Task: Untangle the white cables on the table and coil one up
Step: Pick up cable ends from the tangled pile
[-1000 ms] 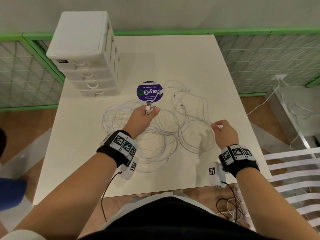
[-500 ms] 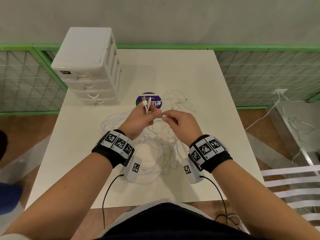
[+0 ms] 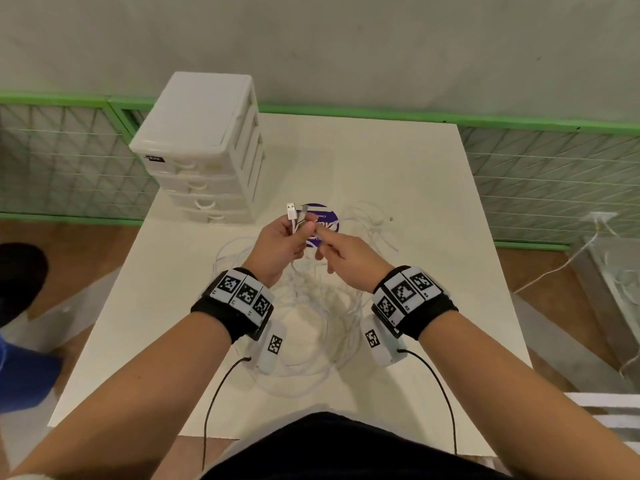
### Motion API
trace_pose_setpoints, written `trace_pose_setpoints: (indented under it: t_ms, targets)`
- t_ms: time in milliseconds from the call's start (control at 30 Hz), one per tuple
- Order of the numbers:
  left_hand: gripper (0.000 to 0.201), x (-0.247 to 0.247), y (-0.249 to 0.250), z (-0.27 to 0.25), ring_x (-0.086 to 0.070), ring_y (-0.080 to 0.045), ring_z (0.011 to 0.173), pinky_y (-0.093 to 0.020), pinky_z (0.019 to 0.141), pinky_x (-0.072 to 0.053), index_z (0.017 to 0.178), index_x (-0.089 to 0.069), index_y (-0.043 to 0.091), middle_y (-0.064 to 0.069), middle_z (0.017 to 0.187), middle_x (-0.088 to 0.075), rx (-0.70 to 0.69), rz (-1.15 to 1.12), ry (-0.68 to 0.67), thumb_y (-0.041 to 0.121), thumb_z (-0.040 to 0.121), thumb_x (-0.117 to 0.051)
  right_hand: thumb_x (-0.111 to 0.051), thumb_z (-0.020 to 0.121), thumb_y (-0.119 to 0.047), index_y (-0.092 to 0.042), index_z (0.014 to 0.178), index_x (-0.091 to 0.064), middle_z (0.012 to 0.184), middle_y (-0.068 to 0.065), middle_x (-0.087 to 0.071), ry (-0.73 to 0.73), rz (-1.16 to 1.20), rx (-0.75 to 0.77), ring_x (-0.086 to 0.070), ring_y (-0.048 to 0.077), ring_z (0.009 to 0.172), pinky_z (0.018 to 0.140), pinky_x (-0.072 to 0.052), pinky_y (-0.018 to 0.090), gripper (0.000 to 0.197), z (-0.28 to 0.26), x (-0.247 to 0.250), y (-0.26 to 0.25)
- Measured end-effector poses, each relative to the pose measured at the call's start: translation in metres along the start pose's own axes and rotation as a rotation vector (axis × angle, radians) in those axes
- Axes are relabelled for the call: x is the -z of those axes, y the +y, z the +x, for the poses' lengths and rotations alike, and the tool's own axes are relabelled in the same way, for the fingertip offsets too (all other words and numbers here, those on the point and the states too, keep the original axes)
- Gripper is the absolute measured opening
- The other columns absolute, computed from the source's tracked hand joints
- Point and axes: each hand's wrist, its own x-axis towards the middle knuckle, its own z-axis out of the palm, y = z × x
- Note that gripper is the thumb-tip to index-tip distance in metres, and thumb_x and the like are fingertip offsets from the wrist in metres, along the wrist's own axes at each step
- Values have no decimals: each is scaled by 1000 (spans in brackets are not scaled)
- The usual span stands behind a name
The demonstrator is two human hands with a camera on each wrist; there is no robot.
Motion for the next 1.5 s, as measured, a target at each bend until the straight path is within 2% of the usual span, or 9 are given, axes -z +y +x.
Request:
trace_pose_setpoints:
  t_ms: [300, 533, 700, 800, 1000, 1167, 1267, 1400, 1500]
  targets:
    - [17, -8, 16, 43, -32, -7, 46, -18, 46, -29, 91, -56, 13, -4, 76, -56, 11, 67, 76, 19, 102, -45, -40, 98, -12, -24, 133, -43, 83, 6, -62, 157, 251, -99, -60, 20, 56, 63, -54, 30, 37, 41, 66, 35]
    - [33, 1, 8, 51, -30, -8, 50, -18, 48, -28, 78, -45, 14, -12, 79, -39, 37, 79, 152, 31, 104, -36, -46, 96, -24, -13, 116, -59, 90, 5, -64, -14, -107, -353, -62, 21, 69, 60, -43, 24, 26, 75, 118, 100]
    - [31, -7, 13, 53, -30, -6, 47, -16, 45, -28, 79, -42, 15, 0, 68, -43, 54, 13, 175, 32, 104, -34, -41, 97, -39, -8, 120, -59, 124, 11, -59, 20, -496, -439, -54, 28, 113, 91, -42, 34, 42, 103, 106, 116]
    - [32, -10, 13, 52, -32, -7, 50, -15, 46, -31, 80, -44, 15, 3, 66, -44, 68, 63, 169, 35, 104, -35, -48, 94, -43, -6, 121, -59, 125, 11, -59, -62, -497, -476, -54, 29, 115, 91, -42, 33, 47, 110, 87, 118]
    - [34, -12, 10, 55, -38, -10, 59, -21, 55, -34, 81, -48, 16, 4, 66, -45, 58, 67, 201, 39, 103, -36, -52, 94, -28, -7, 102, -70, 100, 12, -67, 290, -210, -319, -61, 27, 93, 77, -44, 29, 29, 104, 72, 116]
    - [36, -22, 16, 56, -49, -17, 54, -26, 57, -44, 80, -43, 13, 2, 59, -43, 25, -75, 267, 39, 103, -34, -44, 95, -8, -15, 103, -57, 75, 0, -58, 398, 303, -80, -53, 1, 51, 58, -42, 13, 16, 77, 79, 63]
    - [36, -24, 24, 60, -41, -14, 47, -29, 54, -34, 83, -41, 15, 7, 52, -37, 37, -154, 272, 45, 102, -34, -36, 98, -5, -18, 101, -50, 67, -1, -53, 327, 408, 28, -48, 12, 52, 58, -40, 18, 18, 59, 80, 31]
    - [36, -24, 42, 58, -35, -10, 43, -25, 49, -29, 85, -41, 15, 4, 56, -44, 40, -228, 251, 45, 102, -32, -41, 99, -13, -22, 111, -59, 62, -11, -47, 165, 308, 143, -41, 5, 56, 59, -35, 16, 24, 36, 67, 9]
    - [37, -17, 54, 52, -44, -9, 42, -21, 43, -32, 87, -41, 15, -3, 78, -68, 17, -218, 230, 45, 103, -28, -46, 97, -11, -22, 117, -63, 101, -14, -65, 92, 277, 130, -55, -12, 83, 77, -37, 9, 28, 23, 51, 8]
